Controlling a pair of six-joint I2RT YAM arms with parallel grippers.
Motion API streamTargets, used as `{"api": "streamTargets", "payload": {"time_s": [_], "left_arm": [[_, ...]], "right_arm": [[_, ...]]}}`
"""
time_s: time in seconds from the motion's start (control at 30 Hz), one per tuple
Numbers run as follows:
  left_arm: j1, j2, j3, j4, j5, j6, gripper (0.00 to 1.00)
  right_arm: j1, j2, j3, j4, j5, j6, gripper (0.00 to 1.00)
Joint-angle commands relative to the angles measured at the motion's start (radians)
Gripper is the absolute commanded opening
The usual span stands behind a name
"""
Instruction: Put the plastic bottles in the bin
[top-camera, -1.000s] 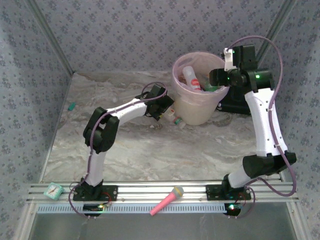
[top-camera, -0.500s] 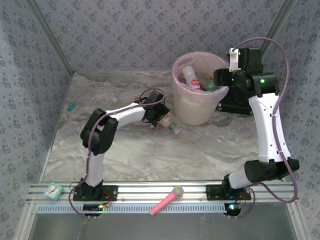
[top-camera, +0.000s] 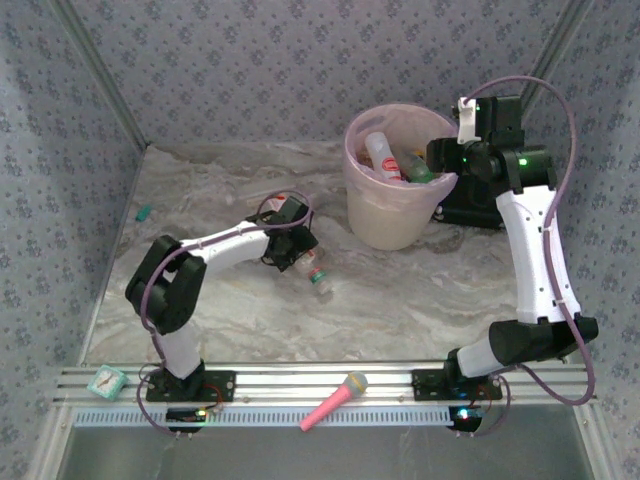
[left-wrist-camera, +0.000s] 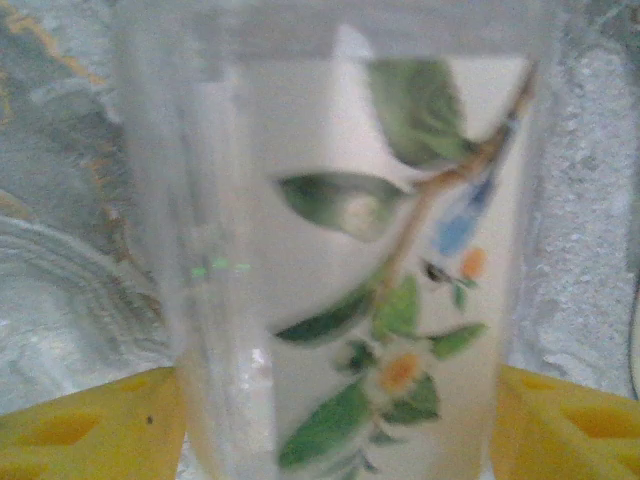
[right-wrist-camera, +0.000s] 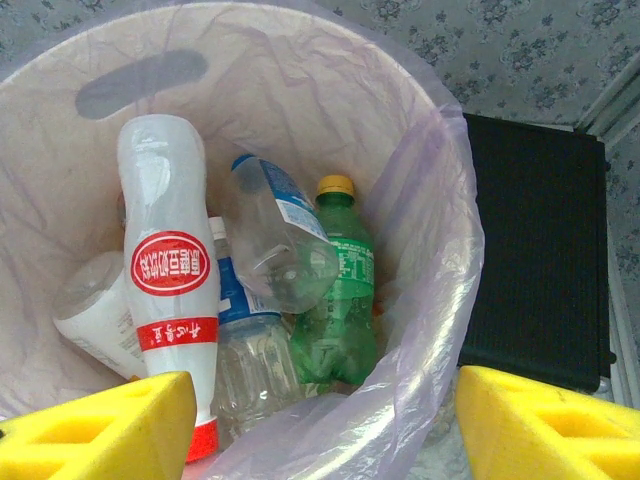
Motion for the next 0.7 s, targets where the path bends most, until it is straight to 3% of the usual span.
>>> {"api": "streamTargets", "payload": {"time_s": [0.0, 0.1, 0.2, 0.3, 0.43, 0.67], "left_arm": [[-0.004, -0.038, -0.010, -0.079, -0.031, 0.058, 0.91], [-0.036, -0.087, -0.016, -0.119, -0.062, 0.062, 1.00], [-0.100, -0.149, -0.053, -0.147, -0.103, 0.004, 1.00], [-0.165, -0.184, -0.127, -0.090, -0.077, -0.109, 1.00], [-0.231, -0.145, -0.159, 0.014, -0.040, -0.207, 0.99], [-0.238, -0.034, -0.087, 0.061, -0.054, -0.209, 0.95]], "right_arm": [[-0.007, -0.016, 0.004, 0.005, -0.009, 0.006, 0.70], [-0.006, -0.018, 0.006, 0.005, -0.010, 0.006, 0.71], [-0.004, -0.017, 0.002, 0.008, -0.011, 0.006, 0.70], [-0.004, -0.015, -0.002, 0.014, -0.013, 0.007, 0.70], [0.000, -0.011, -0.002, 0.019, -0.020, 0.006, 0.70], [0.012, -0.010, 0.017, 0.000, -0.014, -0.006, 0.70]]}}
